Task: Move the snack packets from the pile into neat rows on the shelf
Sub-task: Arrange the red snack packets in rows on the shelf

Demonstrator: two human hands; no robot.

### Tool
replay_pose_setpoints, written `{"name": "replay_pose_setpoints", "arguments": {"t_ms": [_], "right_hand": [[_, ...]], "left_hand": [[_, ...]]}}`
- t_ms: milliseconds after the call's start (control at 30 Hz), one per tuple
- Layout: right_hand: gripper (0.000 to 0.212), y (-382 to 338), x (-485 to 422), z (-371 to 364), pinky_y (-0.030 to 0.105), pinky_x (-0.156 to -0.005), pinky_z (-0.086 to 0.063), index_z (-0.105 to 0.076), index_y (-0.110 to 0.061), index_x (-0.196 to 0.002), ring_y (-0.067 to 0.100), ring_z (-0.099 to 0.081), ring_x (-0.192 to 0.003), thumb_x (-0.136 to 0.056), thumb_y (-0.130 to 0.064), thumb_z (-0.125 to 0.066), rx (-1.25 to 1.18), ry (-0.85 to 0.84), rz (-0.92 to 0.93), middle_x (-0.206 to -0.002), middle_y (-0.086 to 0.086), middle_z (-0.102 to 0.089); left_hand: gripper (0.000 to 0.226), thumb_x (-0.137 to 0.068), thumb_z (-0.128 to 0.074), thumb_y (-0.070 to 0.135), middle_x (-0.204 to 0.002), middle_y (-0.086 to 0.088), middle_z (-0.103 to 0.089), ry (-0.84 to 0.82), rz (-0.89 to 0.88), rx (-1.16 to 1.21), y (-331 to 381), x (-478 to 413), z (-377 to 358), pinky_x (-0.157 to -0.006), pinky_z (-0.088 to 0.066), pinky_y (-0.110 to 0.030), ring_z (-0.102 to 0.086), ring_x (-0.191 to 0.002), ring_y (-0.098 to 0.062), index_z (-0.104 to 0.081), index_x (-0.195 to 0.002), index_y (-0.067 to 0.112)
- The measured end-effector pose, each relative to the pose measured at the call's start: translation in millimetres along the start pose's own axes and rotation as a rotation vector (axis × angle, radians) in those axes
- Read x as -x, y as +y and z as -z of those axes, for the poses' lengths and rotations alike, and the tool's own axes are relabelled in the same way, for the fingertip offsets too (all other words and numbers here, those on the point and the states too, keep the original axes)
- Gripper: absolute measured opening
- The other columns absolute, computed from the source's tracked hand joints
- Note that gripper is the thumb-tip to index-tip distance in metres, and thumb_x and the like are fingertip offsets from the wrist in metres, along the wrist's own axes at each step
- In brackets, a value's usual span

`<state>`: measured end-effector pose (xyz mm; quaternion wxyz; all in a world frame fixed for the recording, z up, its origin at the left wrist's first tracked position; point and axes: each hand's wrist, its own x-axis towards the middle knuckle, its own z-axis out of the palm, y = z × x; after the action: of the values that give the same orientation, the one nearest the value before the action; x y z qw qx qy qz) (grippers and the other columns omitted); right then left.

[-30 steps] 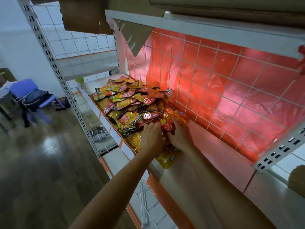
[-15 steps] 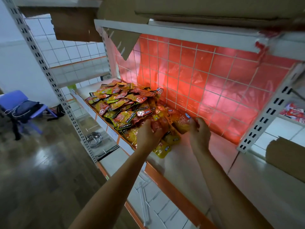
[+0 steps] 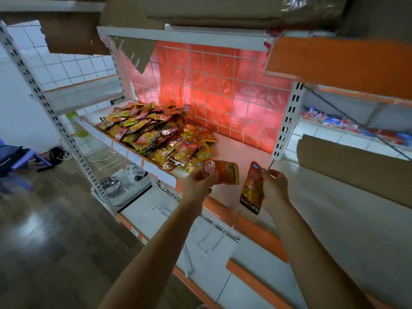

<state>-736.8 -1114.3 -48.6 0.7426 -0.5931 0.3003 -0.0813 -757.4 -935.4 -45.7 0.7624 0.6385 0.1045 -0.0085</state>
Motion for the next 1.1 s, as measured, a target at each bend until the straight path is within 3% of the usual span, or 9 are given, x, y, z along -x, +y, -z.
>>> {"name": "replay_pose_setpoints", "arguments": {"t_ms": [67, 133, 267, 367, 567, 767, 867, 967, 1100], "right_hand": [[0.03, 0.2, 14.8, 23.2, 0.042, -0.079, -0.054, -0.05, -0.012, -0.123, 0.028, -0.063, -0.092, -0.094, -0.019, -0.058, -0.022, -0.033, -0.048, -0.111, 0.016, -0.061], [0.031, -1.1, 28.8, 46.9, 0.038, -0.069, -0.055, -0.049, -0.011, -0.124, 0.027, -0.063, -0.082, -0.093, -0.012, -0.057, -0.044, -0.057, -0.071, -0.108, 0.019, -0.061], [0.014, -5.8, 57.1, 98.4, 0.031, -0.048, -0.051, -0.052, -0.004, -0.101, 0.022, -0.063, -0.057, -0.089, 0.004, -0.049, -0.088, -0.09, -0.08, -0.081, 0.02, -0.057], [0.03, -7.6, 64.6, 141.5, 0.04, -0.059, -0.056, -0.055, 0.004, -0.113, 0.033, -0.068, -0.077, -0.083, 0.008, -0.057, -0.111, -0.05, -0.052, -0.099, 0.028, -0.064], [0.034, -19.6, 75.3, 229.9, 0.059, -0.076, -0.055, -0.063, -0.018, -0.111, 0.036, -0.07, -0.087, -0.08, -0.006, -0.073, -0.137, 0.069, 0.012, -0.101, 0.017, -0.071], [0.031, -28.2, 75.7, 315.5, 0.041, -0.073, -0.058, -0.059, -0.02, -0.12, 0.028, -0.07, -0.084, -0.09, -0.014, -0.064, -0.086, 0.203, 0.096, -0.103, 0.012, -0.069], [0.037, -36.5, 73.2, 360.8, 0.046, -0.077, -0.057, -0.057, -0.017, -0.122, 0.034, -0.07, -0.085, -0.087, -0.005, -0.062, -0.109, 0.185, 0.085, -0.104, 0.017, -0.069], [0.041, -47.1, 70.8, 410.5, 0.043, -0.073, -0.057, -0.055, -0.01, -0.121, 0.035, -0.069, -0.086, -0.085, 0.008, -0.052, -0.098, 0.165, 0.099, -0.104, 0.021, -0.067], [0.039, -56.5, 61.6, 480.4, 0.041, -0.072, -0.058, -0.057, 0.001, -0.119, 0.035, -0.069, -0.088, -0.083, 0.013, -0.048, -0.057, 0.158, 0.121, -0.104, 0.023, -0.068]], "left_hand": [[0.012, -0.083, -0.071, 0.014, -0.085, -0.01, -0.066, -0.037, 0.024, 0.065, -8.3, 17.8, -11.9, -0.06, -0.047, -0.026, -0.059, -0.073, -0.019, -0.068, -0.094, 0.01], [0.018, -0.084, -0.071, 0.017, -0.093, -0.016, -0.07, -0.061, 0.066, 0.091, -16.0, 31.2, -26.9, -0.071, -0.058, -0.039, -0.068, -0.083, -0.03, -0.068, -0.097, 0.005], [0.016, -0.092, -0.062, 0.02, -0.103, -0.018, -0.069, -0.167, 0.192, 0.154, -24.0, 59.2, -66.7, -0.081, -0.056, -0.051, -0.068, -0.091, -0.034, -0.062, -0.104, 0.009], [0.02, -0.095, -0.058, 0.019, -0.107, -0.019, -0.068, -0.269, 0.248, 0.135, -29.1, 77.6, -102.1, -0.075, -0.057, -0.045, -0.068, -0.089, -0.032, -0.058, -0.112, 0.01], [0.033, -0.085, -0.071, 0.018, -0.102, -0.019, -0.07, -0.451, 0.333, 0.013, -44.9, 116.8, -180.0, -0.071, -0.058, -0.048, -0.071, -0.082, -0.034, -0.057, -0.113, 0.009], [0.02, -0.085, -0.072, 0.027, -0.092, -0.014, -0.073, -0.604, 0.278, -0.172, -67.4, 158.0, -268.1, -0.08, -0.058, -0.047, -0.072, -0.082, -0.032, -0.066, -0.095, 0.011], [0.031, -0.085, -0.07, 0.036, -0.088, -0.013, -0.074, -0.665, 0.291, -0.217, -79.0, 180.1, -312.9, -0.072, -0.058, -0.04, -0.072, -0.079, -0.03, -0.069, -0.1, 0.009], [0.051, -0.075, -0.075, 0.049, -0.094, -0.012, -0.074, -0.783, 0.326, -0.213, -90.3, 203.0, -358.6, -0.083, -0.056, -0.044, -0.072, -0.087, -0.03, -0.069, -0.106, 0.009], [0.034, -0.087, -0.067, 0.027, -0.105, -0.019, -0.071, -0.89, 0.396, -0.145, -107.8, 242.1, -421.5, -0.087, -0.055, -0.041, -0.068, -0.098, -0.033, -0.066, -0.111, 0.002]]}}
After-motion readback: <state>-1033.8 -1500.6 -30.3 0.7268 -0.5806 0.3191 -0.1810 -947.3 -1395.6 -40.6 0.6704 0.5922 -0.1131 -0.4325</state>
